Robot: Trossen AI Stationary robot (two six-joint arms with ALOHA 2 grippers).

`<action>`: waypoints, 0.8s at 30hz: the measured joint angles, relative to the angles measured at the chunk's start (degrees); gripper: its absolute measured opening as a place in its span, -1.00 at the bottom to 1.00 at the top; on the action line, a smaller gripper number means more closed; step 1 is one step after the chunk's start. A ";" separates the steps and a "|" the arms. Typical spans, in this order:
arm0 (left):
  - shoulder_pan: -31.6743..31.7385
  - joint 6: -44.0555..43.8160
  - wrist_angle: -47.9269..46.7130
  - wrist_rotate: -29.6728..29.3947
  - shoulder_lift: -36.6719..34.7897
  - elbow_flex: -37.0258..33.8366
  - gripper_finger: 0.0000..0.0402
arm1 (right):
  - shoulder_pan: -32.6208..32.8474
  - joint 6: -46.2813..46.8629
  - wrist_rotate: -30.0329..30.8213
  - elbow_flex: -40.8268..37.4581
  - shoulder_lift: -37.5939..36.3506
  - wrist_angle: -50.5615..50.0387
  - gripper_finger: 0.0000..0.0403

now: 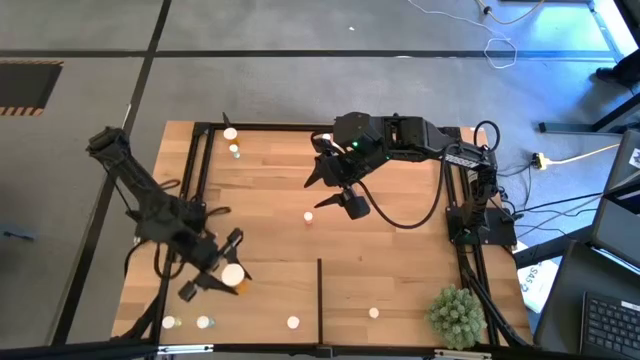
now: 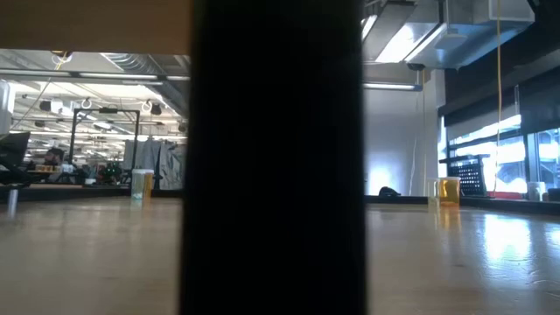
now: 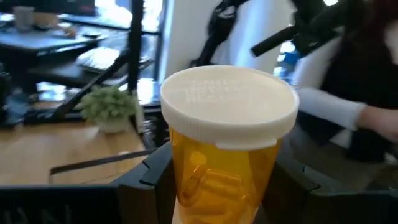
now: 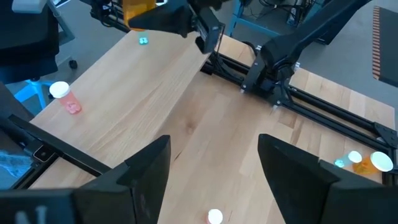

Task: Pick and place medicine bottles onto shelf by color
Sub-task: Put the middle orange pill bottle on the shelf

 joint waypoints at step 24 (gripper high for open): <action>19.32 3.32 10.61 38.81 2.02 -8.94 -0.17 | 0.00 0.00 -0.01 -0.02 0.00 0.83 0.22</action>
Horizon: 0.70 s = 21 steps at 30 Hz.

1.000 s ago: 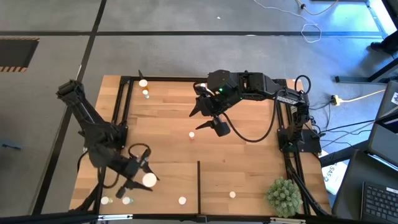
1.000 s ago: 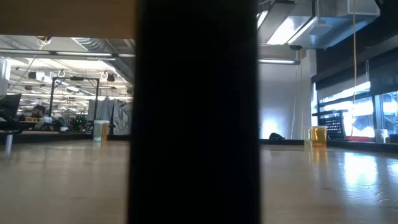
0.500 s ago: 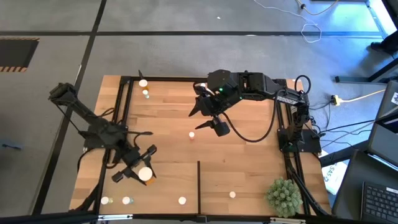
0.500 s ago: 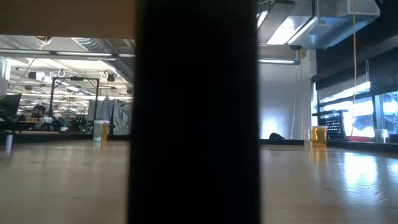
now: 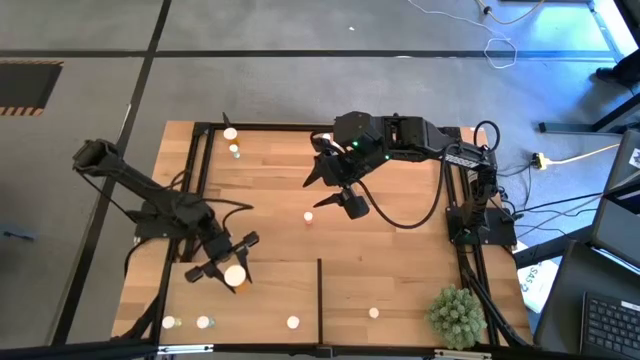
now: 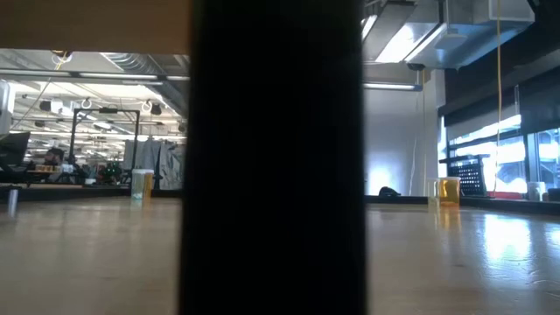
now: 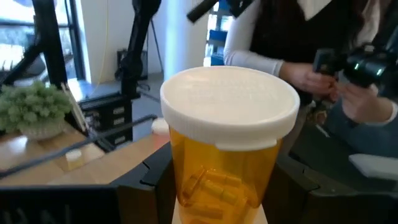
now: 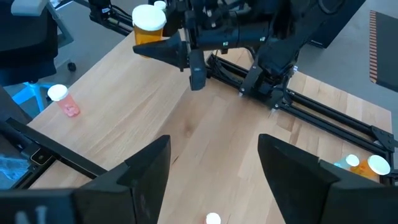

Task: Pick and place medicine bottles onto shelf by color
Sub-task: Put the middle orange pill bottle on the shelf

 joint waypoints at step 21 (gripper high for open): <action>3.90 3.30 17.99 15.29 16.79 -1.31 -0.17 | 0.00 0.00 0.01 0.00 0.00 -0.02 0.22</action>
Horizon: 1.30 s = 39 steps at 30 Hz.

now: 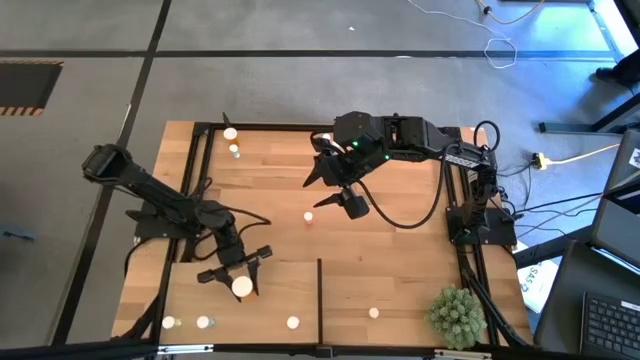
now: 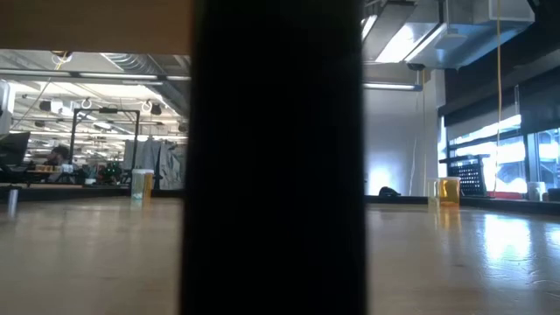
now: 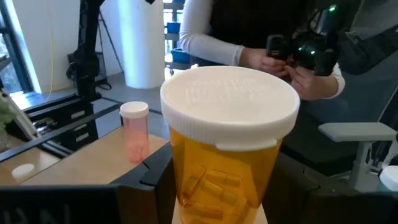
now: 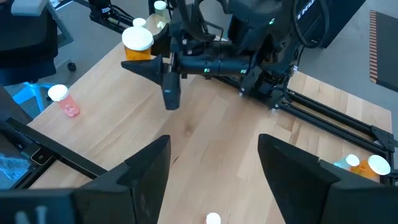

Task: Pick and place medicine bottles onto shelf by color
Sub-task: Put the middle orange pill bottle on the shelf

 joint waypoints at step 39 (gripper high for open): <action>-1.89 -2.80 20.64 8.56 20.94 4.24 -0.17 | 0.00 0.00 0.01 0.00 0.00 -0.02 0.22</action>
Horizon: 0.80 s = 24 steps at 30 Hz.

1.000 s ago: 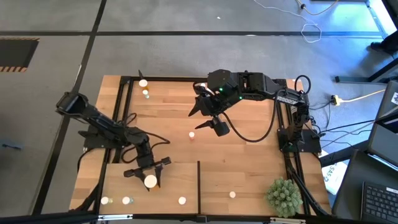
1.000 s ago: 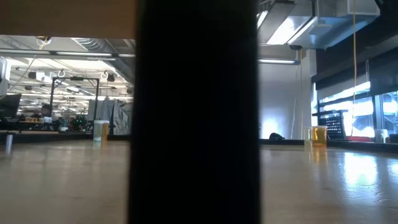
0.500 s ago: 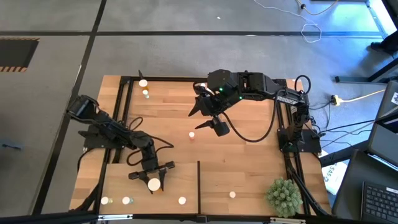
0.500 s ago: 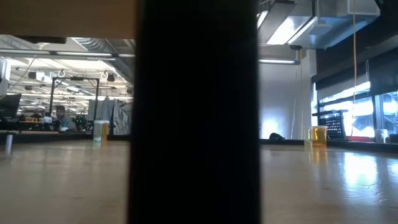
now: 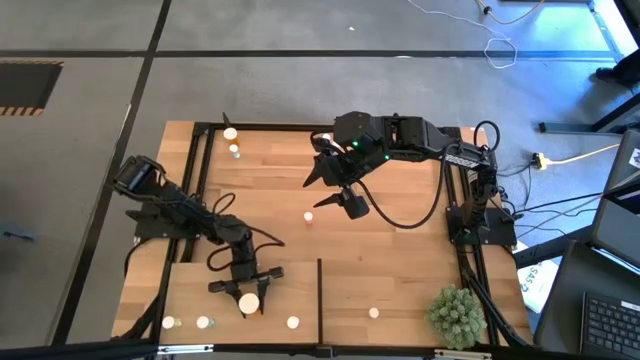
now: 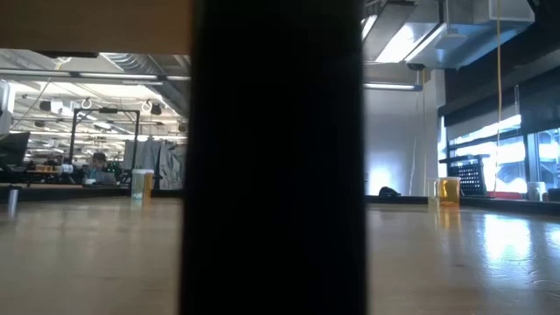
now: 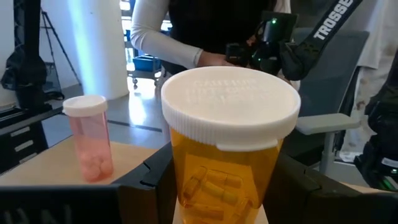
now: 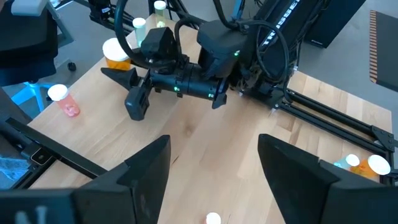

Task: Pick and place medicine bottles onto shelf by color
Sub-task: Put the middle orange pill bottle on the shelf

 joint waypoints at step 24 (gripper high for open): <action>-2.21 3.20 -3.52 -1.03 -0.04 2.21 -0.17 | 0.00 0.00 -0.02 0.00 0.00 0.00 0.22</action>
